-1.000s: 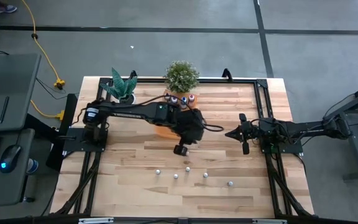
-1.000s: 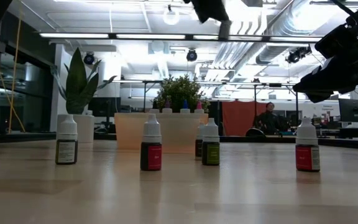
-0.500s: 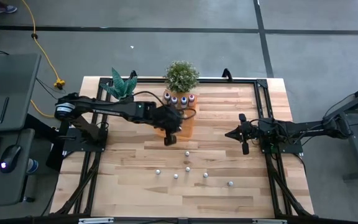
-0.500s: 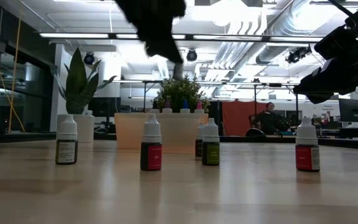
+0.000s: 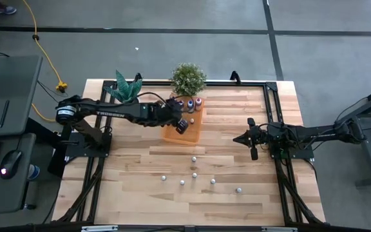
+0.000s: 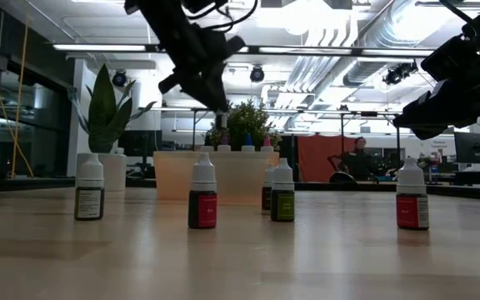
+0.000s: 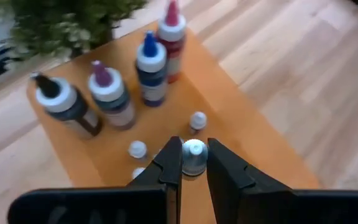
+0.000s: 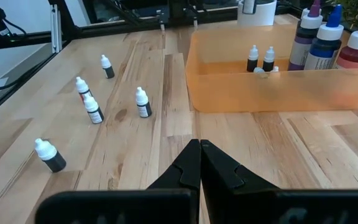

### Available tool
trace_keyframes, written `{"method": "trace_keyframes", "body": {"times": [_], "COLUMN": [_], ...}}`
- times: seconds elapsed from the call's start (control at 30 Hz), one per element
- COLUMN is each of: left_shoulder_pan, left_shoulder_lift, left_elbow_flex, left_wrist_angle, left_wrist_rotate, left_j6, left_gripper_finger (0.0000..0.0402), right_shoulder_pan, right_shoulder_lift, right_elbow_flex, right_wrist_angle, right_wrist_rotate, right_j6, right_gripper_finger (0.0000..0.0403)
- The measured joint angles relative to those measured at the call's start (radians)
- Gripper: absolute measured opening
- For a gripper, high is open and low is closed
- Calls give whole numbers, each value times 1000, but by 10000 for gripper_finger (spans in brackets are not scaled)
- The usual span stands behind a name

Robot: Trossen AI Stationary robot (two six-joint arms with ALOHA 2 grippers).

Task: Pick & Place food coloring
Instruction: Put the right small black food coloring bottle into the orange bin

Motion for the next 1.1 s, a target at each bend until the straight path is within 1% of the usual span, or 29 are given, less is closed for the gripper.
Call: {"method": "trace_keyframes", "body": {"times": [0.13, 0.23, 0.33, 0.6, 0.7, 0.77, 0.83, 0.93, 1.1], "left_shoulder_pan": [-2, -13, -16, -22, -37, -46, -57, -56, -55], "left_shoulder_lift": [0, 0, 1, 1, 24, 44, 73, 109, 171], "left_elbow_flex": [-55, -99, -144, -213, -218, -222, -219, -216, -168], "left_wrist_angle": [44, 109, 186, 223, 263, 281, 334, 346, 343], "left_wrist_rotate": [-31, -39, -71, -120, -129, -131, -132, -130, -130], "left_j6": [-48, -94, -103, -132, -128, -105, -76, -75, -74], "left_gripper_finger": [40, 40, 40, 40, 40, 40, 40, 40, 40], "right_shoulder_pan": [0, 0, 0, 0, 0, 0, 0, 0, 0], "right_shoulder_lift": [0, 0, 0, 0, 0, 0, 0, 0, 0], "right_elbow_flex": [0, 0, 0, 0, 0, 0, 0, 0, 0], "right_wrist_angle": [0, 0, 0, 0, 0, 0, 0, 0, 1], "right_wrist_rotate": [0, 0, 0, 0, 0, 0, 0, 0, 0], "right_j6": [0, 0, 0, 0, 0, 0, 0, 0, 0], "right_gripper_finger": [0, 0, 0, 0, 0, 0, 0, 0, 0]}}
